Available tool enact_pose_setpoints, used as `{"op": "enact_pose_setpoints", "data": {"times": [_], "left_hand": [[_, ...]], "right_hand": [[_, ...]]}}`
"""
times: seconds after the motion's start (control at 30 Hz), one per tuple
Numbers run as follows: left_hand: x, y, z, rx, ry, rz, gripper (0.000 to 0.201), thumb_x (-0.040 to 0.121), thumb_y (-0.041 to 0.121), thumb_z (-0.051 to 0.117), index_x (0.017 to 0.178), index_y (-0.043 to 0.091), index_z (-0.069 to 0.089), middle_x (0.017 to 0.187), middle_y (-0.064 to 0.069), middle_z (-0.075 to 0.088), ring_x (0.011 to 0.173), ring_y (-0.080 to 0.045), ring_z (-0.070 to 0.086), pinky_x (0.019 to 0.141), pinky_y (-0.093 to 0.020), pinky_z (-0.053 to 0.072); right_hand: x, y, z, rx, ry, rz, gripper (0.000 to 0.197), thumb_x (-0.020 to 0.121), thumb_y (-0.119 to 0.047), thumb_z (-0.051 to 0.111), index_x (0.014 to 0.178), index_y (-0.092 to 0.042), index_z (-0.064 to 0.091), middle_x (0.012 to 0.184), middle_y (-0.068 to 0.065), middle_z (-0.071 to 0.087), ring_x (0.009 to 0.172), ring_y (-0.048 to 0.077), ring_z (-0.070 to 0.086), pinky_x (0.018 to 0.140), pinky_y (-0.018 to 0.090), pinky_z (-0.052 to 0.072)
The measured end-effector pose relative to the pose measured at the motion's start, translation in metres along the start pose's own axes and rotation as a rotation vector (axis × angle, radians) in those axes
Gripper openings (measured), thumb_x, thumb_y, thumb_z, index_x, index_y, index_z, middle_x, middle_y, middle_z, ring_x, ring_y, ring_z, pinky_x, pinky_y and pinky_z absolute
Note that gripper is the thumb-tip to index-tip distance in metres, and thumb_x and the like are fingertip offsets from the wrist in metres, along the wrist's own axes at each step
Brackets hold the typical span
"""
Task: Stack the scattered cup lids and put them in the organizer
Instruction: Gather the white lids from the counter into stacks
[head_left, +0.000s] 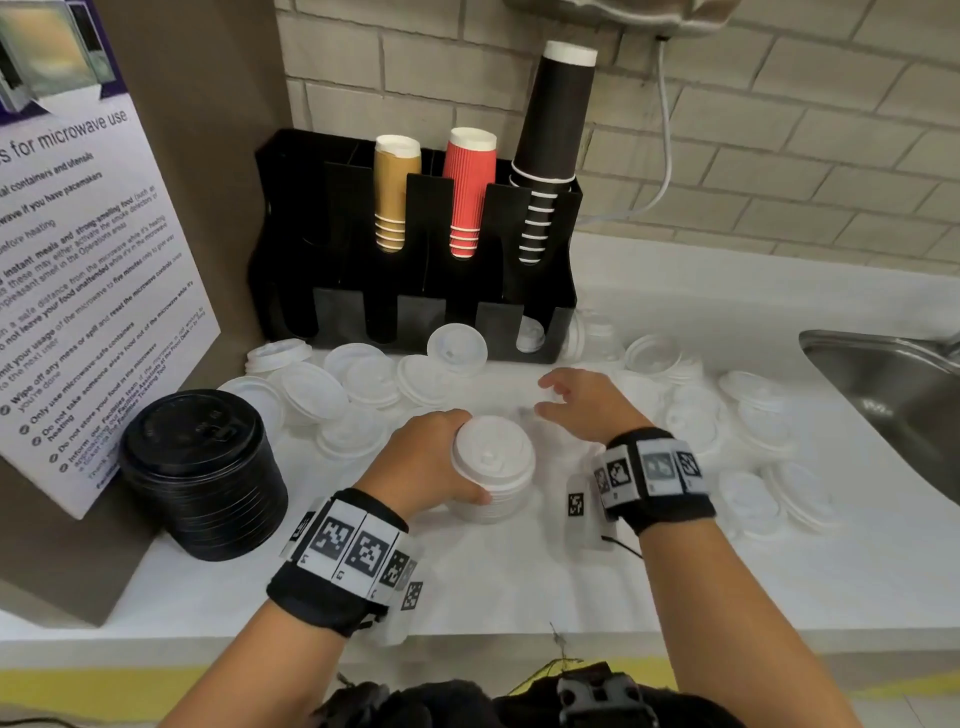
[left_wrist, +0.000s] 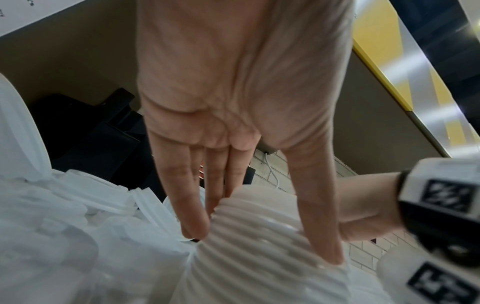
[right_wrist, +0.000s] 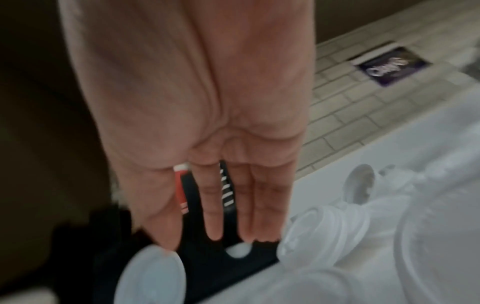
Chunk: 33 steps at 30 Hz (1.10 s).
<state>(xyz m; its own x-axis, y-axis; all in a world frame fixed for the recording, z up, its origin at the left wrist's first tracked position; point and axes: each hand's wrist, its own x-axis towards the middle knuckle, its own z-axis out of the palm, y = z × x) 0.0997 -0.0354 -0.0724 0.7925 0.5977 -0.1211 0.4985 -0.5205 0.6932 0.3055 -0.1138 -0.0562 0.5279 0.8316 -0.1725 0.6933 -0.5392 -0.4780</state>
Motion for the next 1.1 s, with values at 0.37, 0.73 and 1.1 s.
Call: {"op": "enact_pose_setpoints", "data": {"times": [0.37,0.73,1.1], "left_hand": [[-0.002,-0.001,0.0,-0.041,0.013,0.0,0.062,0.061,0.03,0.09,0.114,0.023,0.06,0.111,0.009,0.063,0.099,-0.013,0.058,0.084,-0.029,0.046],[0.004,-0.001,0.005,-0.037,0.008,-0.01,0.07,0.061,0.032,0.09,0.123,0.023,0.057,0.116,0.009,0.062,0.104,-0.016,0.059,0.086,-0.029,0.046],[0.016,0.011,0.013,-0.054,-0.006,-0.012,0.12,0.061,0.029,0.091,0.154,0.022,0.016,0.137,0.001,0.056,0.121,-0.023,0.055,0.099,-0.032,0.044]], "right_hand": [[0.029,0.004,0.015,-0.34,-0.242,0.051,0.071,0.066,-0.018,0.084,0.13,-0.025,0.053,0.133,0.003,0.052,0.122,0.025,0.05,0.093,0.033,0.046],[-0.027,0.007,-0.011,0.496,0.01,-0.08,0.038,0.071,-0.032,0.081,0.104,-0.036,0.063,0.104,-0.007,0.062,0.093,0.006,0.061,0.073,0.015,0.046],[-0.053,0.011,0.026,0.39,0.143,-0.249,0.044,0.071,-0.03,0.083,0.111,-0.04,0.066,0.11,-0.02,0.06,0.101,-0.009,0.053,0.077,0.003,0.04]]}}
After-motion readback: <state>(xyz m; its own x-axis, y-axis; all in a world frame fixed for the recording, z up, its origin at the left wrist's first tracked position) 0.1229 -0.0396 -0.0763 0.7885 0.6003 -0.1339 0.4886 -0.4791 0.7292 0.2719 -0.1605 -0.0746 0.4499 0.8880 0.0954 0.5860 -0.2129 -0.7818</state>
